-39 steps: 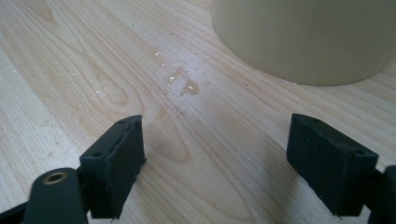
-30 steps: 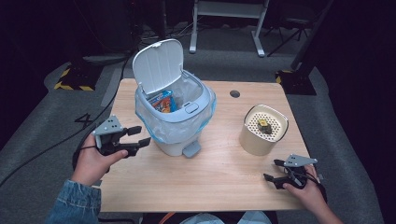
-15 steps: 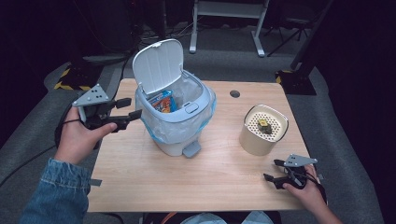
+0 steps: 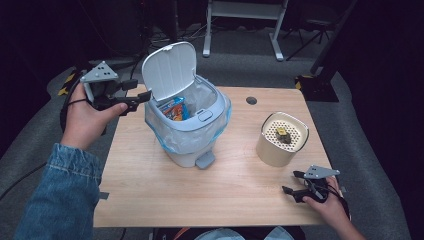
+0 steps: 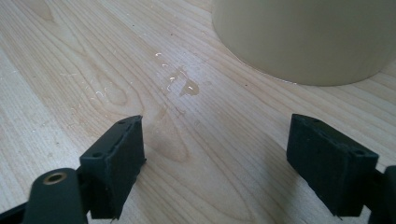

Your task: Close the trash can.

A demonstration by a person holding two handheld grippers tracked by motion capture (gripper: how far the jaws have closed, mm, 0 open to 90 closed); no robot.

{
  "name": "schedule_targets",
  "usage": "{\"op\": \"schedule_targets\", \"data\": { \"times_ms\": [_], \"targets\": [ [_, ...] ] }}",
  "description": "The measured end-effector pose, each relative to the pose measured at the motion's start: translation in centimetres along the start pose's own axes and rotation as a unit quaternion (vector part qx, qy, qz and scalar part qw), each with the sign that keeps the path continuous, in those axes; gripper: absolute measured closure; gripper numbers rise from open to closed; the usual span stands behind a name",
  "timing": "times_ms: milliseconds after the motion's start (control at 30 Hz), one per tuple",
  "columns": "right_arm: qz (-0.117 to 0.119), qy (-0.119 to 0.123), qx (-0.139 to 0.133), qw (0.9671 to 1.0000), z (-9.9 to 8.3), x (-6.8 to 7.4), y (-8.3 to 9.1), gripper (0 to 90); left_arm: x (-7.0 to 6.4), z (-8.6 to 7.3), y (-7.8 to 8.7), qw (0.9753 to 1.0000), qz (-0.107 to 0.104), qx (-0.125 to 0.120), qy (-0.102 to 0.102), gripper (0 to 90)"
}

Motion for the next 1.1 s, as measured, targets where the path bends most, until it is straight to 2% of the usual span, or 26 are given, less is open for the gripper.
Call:
{"op": "schedule_targets", "data": {
  "times_ms": [233,433,533,700,800,1000,1100],
  "targets": [
    [0.000,0.000,0.000,1.0000,0.0,0.0,0.0,19.6,1.0,1.4,-1.1,0.9998,-0.005,-0.014,0.010,41.8],
    [0.000,0.000,0.000,1.0000,0.0,0.0,0.0,19.6,0.5,2.9,-1.2,0.9985,-0.026,-0.045,0.017,44.1],
    [0.000,0.000,0.000,1.0000,0.0,0.0,0.0,19.7,0.1,3.2,-1.2,0.9988,-0.026,-0.041,0.011,43.8],
    [0.000,0.000,0.000,1.0000,0.0,0.0,0.0,19.6,-1.5,3.2,-1.1,0.9977,-0.055,-0.041,0.007,45.6],
    [0.000,0.000,0.000,1.0000,0.0,0.0,0.0,19.6,-2.8,2.7,-1.4,0.9978,-0.061,-0.023,-0.008,47.0],
    [0.000,0.000,0.000,1.0000,0.0,0.0,0.0,19.6,-5.4,1.9,-2.3,0.9955,-0.091,-0.002,-0.028,46.6],
    [0.000,0.000,0.000,1.0000,0.0,0.0,0.0,19.6,-6.3,1.5,-2.7,0.9943,-0.102,0.006,-0.029,46.5]
  ]
}}
Point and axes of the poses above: each handheld gripper's, and its own axes: y roughly backward along the jaws, z roughly out of its top, x roughly to its left, the point moved 8 cm from there along -y, roughly forward along the jaws, and after that the axes turned 1 degree about y, right-handed, at the moved point
